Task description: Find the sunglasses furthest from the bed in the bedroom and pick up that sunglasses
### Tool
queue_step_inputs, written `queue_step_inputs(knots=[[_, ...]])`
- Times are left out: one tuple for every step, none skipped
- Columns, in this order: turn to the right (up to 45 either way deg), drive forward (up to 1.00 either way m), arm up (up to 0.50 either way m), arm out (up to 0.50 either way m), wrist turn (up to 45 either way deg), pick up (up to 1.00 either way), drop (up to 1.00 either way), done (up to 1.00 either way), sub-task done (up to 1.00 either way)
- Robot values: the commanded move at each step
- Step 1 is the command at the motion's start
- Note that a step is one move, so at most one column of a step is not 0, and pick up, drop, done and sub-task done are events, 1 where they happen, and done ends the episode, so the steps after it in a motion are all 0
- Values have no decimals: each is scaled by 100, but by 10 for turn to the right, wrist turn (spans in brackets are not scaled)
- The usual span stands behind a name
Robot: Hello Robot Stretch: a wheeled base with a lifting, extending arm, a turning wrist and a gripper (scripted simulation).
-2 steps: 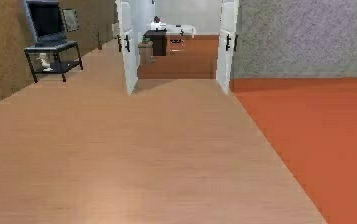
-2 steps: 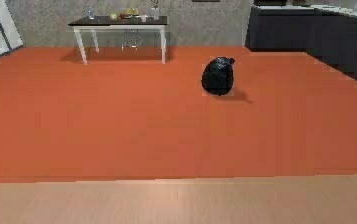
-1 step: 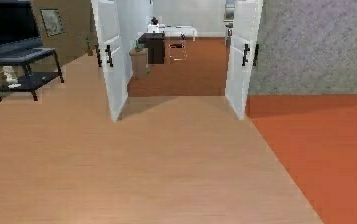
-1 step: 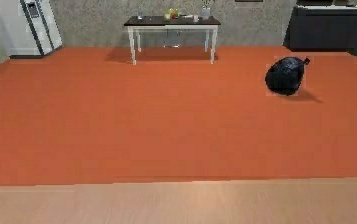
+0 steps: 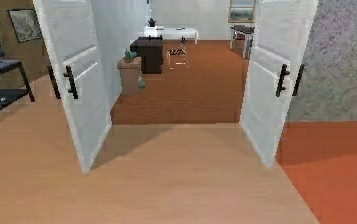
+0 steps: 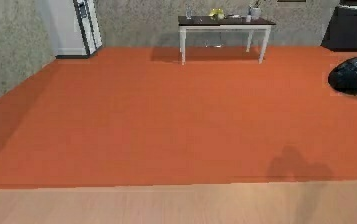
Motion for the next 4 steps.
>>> queue_step_inputs(knots=[[30,0,0,0,0,0,0,0,0],[0,100,0,0,0,0,0,0,0],[0,85,0,0,0,0,0,0,0],[150,0,0,0,0,0,0,0,0]])
